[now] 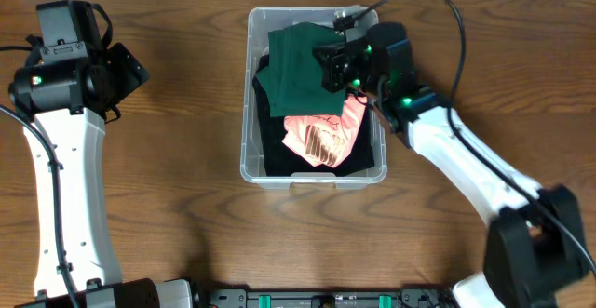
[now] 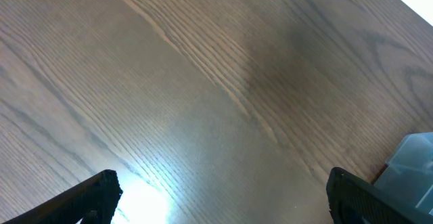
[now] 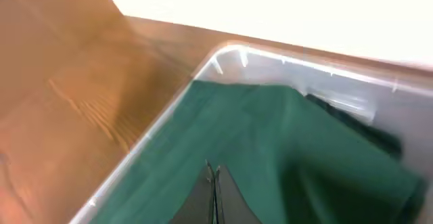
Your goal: Pack container
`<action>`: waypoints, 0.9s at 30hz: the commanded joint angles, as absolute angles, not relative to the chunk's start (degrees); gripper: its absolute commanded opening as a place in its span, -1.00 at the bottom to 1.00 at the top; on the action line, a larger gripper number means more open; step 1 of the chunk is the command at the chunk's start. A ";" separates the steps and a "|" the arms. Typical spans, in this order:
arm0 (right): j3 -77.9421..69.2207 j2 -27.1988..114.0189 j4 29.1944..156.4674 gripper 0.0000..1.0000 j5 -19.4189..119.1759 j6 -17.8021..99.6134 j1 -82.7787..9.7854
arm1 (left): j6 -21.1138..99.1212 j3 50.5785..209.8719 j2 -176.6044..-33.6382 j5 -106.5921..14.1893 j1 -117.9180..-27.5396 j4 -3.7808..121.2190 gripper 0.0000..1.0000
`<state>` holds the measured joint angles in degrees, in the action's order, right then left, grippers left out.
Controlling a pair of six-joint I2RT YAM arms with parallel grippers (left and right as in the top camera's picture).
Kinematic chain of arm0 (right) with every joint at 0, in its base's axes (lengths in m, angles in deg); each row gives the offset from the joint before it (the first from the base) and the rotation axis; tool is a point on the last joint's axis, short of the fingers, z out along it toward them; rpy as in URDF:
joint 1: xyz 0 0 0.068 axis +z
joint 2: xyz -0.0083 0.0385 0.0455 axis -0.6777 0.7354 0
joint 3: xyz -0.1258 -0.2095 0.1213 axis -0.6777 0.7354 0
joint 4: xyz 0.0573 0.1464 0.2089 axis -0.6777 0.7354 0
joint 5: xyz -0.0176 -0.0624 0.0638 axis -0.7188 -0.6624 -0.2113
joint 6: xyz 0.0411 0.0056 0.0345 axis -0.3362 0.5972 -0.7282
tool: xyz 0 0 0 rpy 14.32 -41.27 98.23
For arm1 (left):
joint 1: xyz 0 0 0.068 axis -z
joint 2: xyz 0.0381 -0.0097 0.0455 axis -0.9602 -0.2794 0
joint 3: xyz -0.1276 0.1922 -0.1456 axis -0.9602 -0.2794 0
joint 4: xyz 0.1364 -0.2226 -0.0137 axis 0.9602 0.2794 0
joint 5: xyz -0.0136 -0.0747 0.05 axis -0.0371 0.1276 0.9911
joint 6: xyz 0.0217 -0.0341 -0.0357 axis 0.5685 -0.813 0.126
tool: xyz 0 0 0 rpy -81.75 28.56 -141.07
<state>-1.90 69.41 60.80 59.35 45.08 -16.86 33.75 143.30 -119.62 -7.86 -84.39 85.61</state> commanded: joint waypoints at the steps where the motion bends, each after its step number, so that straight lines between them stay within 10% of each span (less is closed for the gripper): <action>1: -4.70 69.56 66.02 -0.97 54.04 61.23 -13.84 | 34.71 143.58 -119.60 -7.38 -84.59 85.57 0.96; 16: -5.88 87.03 49.08 -0.98 50.20 62.83 -12.62 | 34.71 143.58 -119.60 -7.38 -84.59 85.57 0.96; 27: -9.60 96.64 63.14 -0.98 51.88 59.05 -12.53 | 34.71 143.58 -119.60 -7.38 -84.59 85.57 0.96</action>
